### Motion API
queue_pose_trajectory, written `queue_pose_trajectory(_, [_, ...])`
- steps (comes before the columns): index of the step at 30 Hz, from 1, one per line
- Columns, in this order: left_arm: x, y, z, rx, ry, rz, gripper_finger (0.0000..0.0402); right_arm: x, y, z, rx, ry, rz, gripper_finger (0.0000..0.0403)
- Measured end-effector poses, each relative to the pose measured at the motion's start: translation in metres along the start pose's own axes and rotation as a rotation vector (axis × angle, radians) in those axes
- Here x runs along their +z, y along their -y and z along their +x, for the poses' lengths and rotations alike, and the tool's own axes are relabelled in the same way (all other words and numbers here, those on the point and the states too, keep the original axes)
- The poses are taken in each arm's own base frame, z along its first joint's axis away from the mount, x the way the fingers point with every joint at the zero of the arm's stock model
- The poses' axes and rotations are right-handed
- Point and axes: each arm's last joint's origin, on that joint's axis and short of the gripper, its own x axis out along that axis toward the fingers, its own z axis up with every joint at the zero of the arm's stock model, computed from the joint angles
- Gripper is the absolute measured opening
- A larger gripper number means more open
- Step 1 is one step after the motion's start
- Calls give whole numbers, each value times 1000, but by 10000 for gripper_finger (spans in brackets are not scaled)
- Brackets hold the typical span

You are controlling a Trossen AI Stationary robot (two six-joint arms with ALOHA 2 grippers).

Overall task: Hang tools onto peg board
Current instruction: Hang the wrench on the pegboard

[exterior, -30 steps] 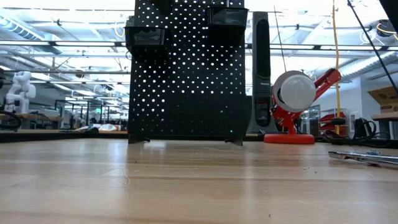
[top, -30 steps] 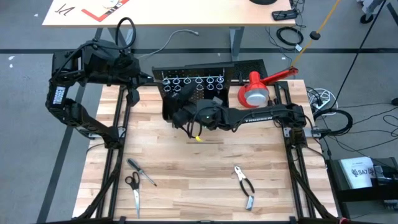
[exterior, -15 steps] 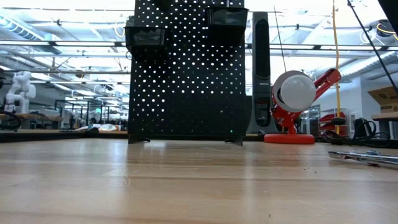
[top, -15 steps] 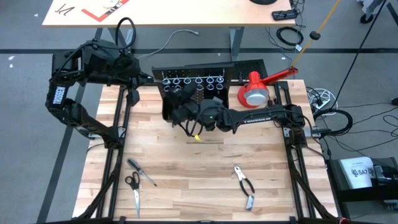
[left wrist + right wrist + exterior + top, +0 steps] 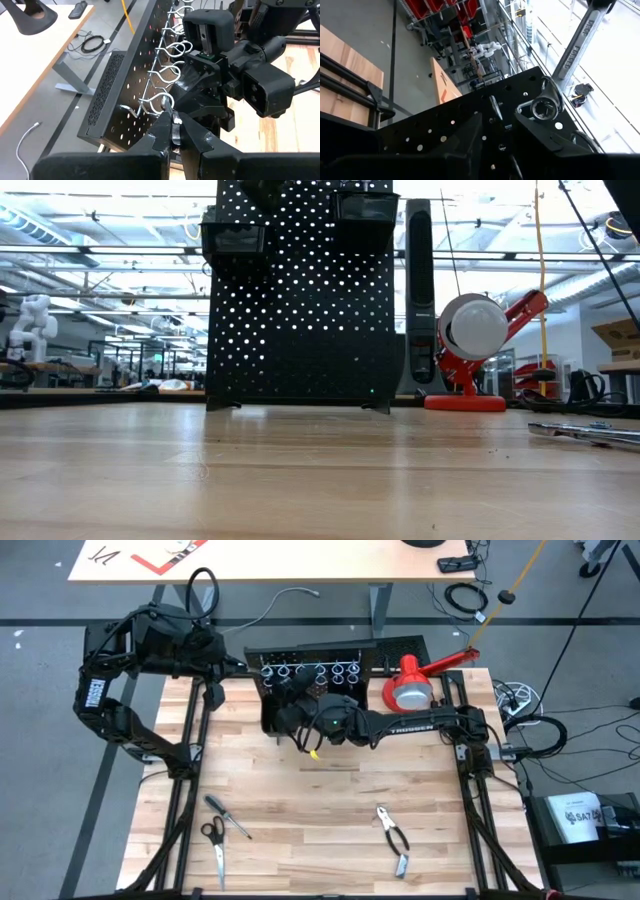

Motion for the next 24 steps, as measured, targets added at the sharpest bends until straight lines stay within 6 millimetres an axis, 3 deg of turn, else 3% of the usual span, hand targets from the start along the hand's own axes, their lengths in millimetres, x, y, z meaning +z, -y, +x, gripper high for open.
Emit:
queue_pose_trajectory(8, [0,0,0,0,1,0,22,0,0,0,3,1,-17,12])
queue_pose_trajectory(24, [3,-1,0,10,29,7,22,0,-1,0,22,-3,-41,3])
